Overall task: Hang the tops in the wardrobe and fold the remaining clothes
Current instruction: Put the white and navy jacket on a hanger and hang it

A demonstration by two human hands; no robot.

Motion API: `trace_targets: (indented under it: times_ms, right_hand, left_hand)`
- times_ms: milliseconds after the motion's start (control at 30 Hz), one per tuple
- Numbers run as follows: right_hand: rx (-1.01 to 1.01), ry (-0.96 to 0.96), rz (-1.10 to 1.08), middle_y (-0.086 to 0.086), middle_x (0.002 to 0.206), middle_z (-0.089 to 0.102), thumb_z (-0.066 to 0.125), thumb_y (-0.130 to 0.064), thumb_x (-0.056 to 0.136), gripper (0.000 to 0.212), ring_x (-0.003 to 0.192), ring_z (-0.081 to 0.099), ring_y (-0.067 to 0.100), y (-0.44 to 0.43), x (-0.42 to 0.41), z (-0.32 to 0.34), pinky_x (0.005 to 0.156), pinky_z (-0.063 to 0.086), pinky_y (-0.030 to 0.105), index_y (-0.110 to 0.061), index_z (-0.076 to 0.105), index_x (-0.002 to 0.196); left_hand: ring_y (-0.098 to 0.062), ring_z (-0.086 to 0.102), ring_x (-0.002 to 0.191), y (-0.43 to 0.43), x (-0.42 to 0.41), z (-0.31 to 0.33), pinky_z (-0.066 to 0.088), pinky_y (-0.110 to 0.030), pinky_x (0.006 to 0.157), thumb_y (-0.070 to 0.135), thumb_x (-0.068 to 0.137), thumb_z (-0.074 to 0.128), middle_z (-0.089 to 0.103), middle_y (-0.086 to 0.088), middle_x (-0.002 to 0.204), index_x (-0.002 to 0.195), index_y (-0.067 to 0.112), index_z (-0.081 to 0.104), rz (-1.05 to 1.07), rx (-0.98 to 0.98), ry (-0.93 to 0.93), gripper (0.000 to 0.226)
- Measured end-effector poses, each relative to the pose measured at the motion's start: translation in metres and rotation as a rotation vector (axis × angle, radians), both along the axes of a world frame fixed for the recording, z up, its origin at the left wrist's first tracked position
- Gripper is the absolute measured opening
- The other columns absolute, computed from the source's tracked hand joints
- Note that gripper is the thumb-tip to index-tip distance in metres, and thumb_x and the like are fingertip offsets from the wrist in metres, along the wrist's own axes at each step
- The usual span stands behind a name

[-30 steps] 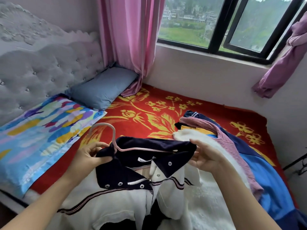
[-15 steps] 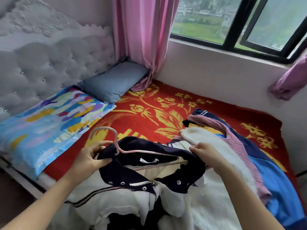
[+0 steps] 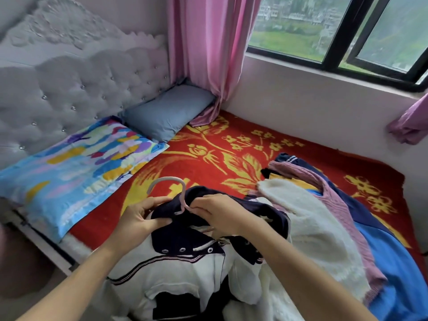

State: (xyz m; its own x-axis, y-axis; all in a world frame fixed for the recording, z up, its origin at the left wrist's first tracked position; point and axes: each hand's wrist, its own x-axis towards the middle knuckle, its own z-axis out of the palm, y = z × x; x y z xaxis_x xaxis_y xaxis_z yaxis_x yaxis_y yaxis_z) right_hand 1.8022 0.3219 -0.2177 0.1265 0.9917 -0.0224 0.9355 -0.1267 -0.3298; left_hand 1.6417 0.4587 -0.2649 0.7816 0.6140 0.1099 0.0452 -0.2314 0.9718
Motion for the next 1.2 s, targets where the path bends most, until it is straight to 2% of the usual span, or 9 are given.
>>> trace_targets:
  times_ms: [167,267,467,633,700,867,1033,1167,1200]
  right_hand:
    - [-0.068,-0.109,-0.098,-0.001,0.114,0.060,0.038,-0.024,0.100,0.025,0.108,0.050,0.021,-0.023,0.044,0.015,0.088,0.036,0.034,-0.016,0.061,0.109]
    - [-0.079,-0.104,-0.124,-0.001,0.118,0.054,0.038,-0.021,0.100,0.025,0.112,0.042,0.021,-0.031,0.051,0.017,0.096,0.033,0.036,-0.016,0.061,0.107]
    - [0.084,0.217,-0.311,-0.001,0.081,0.051,0.040,-0.011,0.099,0.018,0.077,0.045,0.020,-0.025,0.044,0.026,0.062,0.031,0.023,-0.015,0.047,0.083]
    - [0.096,0.176,-0.264,0.007,0.084,0.058,0.040,-0.010,0.099,0.016,0.077,0.052,0.028,-0.016,0.036,0.040,0.067,0.038,0.035,-0.012,0.049,0.085]
    - [0.149,0.198,-0.241,-0.001,0.078,0.057,0.043,-0.009,0.097,0.017,0.071,0.052,0.019,-0.012,0.032,0.050,0.064,0.038,0.026,-0.015,0.050,0.083]
    - [0.281,0.188,-0.101,-0.015,0.072,0.050,0.051,-0.008,0.093,0.017,0.064,0.045,-0.003,0.006,0.013,0.096,0.062,0.033,0.007,-0.015,0.060,0.080]
    - [0.332,0.203,0.091,-0.008,0.067,0.053,0.056,-0.013,0.090,0.012,0.066,0.045,0.009,0.053,-0.019,0.132,0.062,0.033,0.021,-0.009,0.067,0.088]
    - [0.307,0.246,0.203,-0.012,0.061,0.048,0.055,-0.012,0.091,0.014,0.061,0.043,0.011,0.081,-0.047,0.127,0.060,0.033,0.021,-0.006,0.067,0.089]
    - [0.303,0.259,0.248,-0.014,0.060,0.047,0.055,-0.012,0.091,0.014,0.059,0.043,0.008,0.086,-0.057,0.123,0.059,0.033,0.018,-0.006,0.068,0.091]
  left_hand:
    - [0.008,0.064,0.073,0.033,-0.019,0.000,0.048,-0.006,0.068,-0.016,0.072,0.066,0.071,0.020,0.074,0.085,0.028,0.072,0.112,0.035,-0.027,0.046]
    - [0.001,0.068,0.076,0.050,-0.021,0.003,0.051,-0.011,0.065,-0.004,0.076,0.069,0.073,0.014,0.081,0.076,0.043,0.075,0.054,0.034,0.056,0.047]
    - [0.005,0.062,0.091,0.040,-0.013,0.013,0.047,-0.008,0.074,0.010,0.074,0.077,0.066,0.025,0.098,0.096,0.048,0.064,-0.087,0.232,0.156,0.046]
    - [0.014,0.056,0.084,0.028,-0.010,0.022,0.039,-0.001,0.073,0.006,0.070,0.079,0.066,0.016,0.082,0.096,0.031,0.067,0.054,0.455,0.082,0.038]
    - [0.018,0.054,0.082,0.028,-0.014,0.033,0.037,0.001,0.074,0.004,0.067,0.080,0.065,0.017,0.081,0.103,0.020,0.070,0.121,0.496,0.056,0.040]
    - [0.019,0.054,0.083,0.030,-0.050,0.080,0.039,-0.005,0.081,0.020,0.063,0.074,0.062,0.038,0.088,0.102,0.034,0.061,0.252,0.581,-0.001,0.043]
    - [0.016,0.052,0.080,0.023,-0.111,0.110,0.036,-0.003,0.079,0.004,0.069,0.078,0.058,0.012,0.081,0.107,0.017,0.068,0.566,0.688,0.068,0.042]
    - [-0.020,0.059,0.080,0.013,-0.147,0.113,0.043,-0.027,0.080,0.003,0.070,0.078,0.062,-0.006,0.082,0.111,0.008,0.069,0.730,0.700,0.180,0.042]
    - [-0.017,0.059,0.082,0.007,-0.160,0.112,0.043,-0.023,0.082,0.002,0.070,0.078,0.062,-0.003,0.081,0.111,0.007,0.069,0.768,0.694,0.199,0.042]
